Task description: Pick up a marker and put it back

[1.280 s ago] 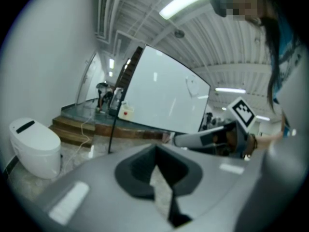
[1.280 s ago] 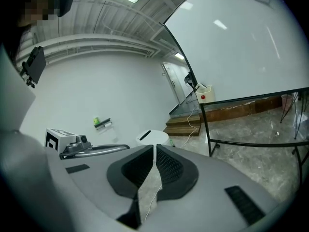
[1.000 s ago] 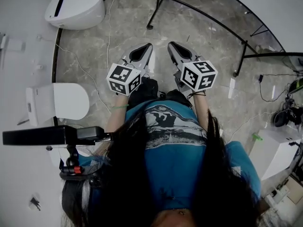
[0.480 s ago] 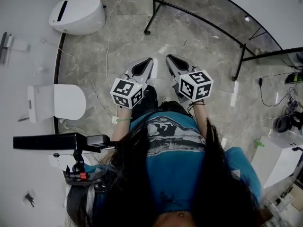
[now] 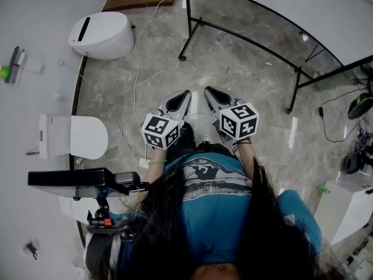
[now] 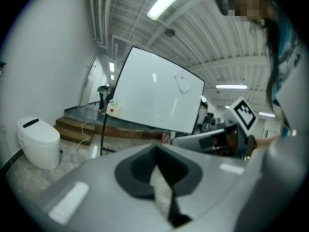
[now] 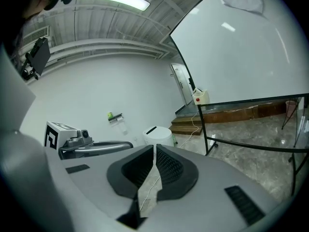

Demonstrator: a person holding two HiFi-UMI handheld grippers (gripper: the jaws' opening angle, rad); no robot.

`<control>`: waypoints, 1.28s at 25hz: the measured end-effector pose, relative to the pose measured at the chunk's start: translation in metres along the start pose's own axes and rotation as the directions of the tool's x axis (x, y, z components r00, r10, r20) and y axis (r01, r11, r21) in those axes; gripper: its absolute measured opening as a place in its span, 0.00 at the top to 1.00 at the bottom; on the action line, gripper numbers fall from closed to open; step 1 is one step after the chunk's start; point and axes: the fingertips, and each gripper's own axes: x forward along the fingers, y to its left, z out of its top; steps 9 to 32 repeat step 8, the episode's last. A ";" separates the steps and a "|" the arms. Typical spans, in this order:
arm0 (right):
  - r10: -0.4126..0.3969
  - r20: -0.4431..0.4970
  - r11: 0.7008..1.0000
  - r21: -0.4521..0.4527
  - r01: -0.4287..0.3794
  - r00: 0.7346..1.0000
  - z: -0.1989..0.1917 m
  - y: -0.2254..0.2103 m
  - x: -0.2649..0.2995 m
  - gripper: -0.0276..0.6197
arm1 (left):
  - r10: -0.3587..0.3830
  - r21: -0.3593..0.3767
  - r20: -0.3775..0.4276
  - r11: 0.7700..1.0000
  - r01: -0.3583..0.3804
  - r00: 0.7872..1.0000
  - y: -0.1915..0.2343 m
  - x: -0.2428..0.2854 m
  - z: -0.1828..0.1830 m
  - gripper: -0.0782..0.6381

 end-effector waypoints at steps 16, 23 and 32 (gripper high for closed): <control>0.001 0.011 1.000 0.000 -0.001 1.000 0.001 0.001 0.000 0.91 | -0.001 0.013 0.001 1.000 0.001 1.000 0.001 -0.001 0.002 0.89; 0.001 0.011 1.000 0.000 -0.001 1.000 0.001 0.001 0.000 0.91 | -0.001 0.013 0.001 1.000 0.001 1.000 0.001 -0.001 0.002 0.89; 0.001 0.011 1.000 0.000 -0.001 1.000 0.001 0.001 0.000 0.91 | -0.001 0.013 0.001 1.000 0.001 1.000 0.001 -0.001 0.002 0.89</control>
